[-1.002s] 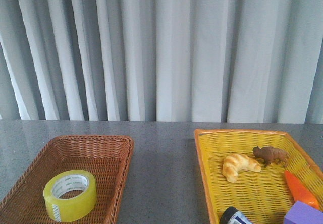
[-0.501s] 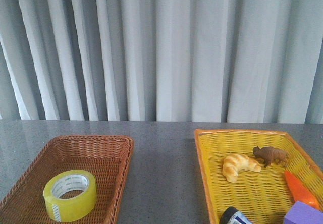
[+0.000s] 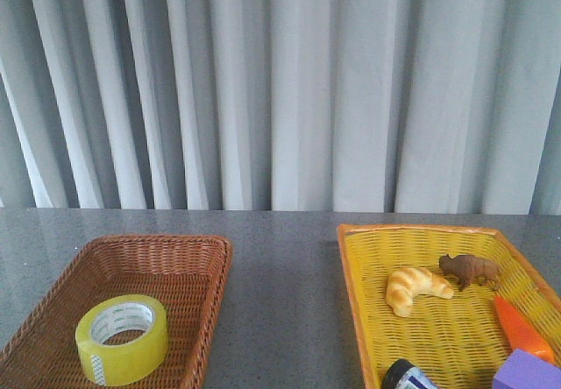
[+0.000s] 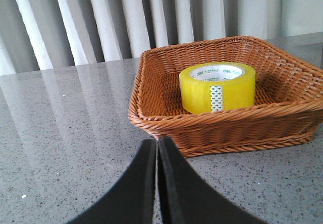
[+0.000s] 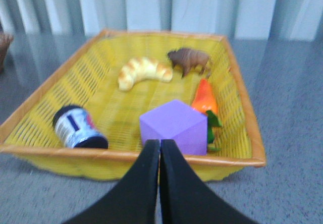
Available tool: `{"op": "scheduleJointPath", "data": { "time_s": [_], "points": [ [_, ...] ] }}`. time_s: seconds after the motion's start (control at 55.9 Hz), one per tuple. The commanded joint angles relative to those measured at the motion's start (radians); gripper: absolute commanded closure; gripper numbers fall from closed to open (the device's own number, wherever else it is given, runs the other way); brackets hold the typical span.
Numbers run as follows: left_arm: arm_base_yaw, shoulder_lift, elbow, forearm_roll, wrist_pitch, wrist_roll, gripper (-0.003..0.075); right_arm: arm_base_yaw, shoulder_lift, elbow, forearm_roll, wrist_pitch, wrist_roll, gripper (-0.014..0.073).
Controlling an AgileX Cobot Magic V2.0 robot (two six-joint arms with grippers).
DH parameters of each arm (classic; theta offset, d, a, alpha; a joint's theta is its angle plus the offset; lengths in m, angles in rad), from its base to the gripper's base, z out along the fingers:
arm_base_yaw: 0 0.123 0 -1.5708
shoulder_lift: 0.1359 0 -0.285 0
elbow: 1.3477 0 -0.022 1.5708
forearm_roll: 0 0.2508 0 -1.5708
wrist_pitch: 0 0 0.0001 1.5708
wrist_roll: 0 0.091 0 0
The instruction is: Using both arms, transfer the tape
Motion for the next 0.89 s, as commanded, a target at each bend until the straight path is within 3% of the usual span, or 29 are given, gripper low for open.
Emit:
{"op": "scheduleJointPath", "data": {
  "time_s": [0.0,0.215,0.877],
  "points": [
    [-0.001,-0.016,-0.014,-0.011,-0.084,-0.010,0.0727,-0.083,-0.071,0.086,0.028,-0.233,-0.012,0.0601],
    [-0.001,-0.016,-0.014,-0.011,-0.084,-0.010,0.0727,-0.179,-0.178,0.277,0.187,-0.464,-0.009,0.0601],
    [-0.001,-0.016,-0.014,-0.011,-0.084,-0.010,0.0727,-0.181,-0.221,0.274,0.257,-0.448,-0.078,0.0601]
  ]
}}
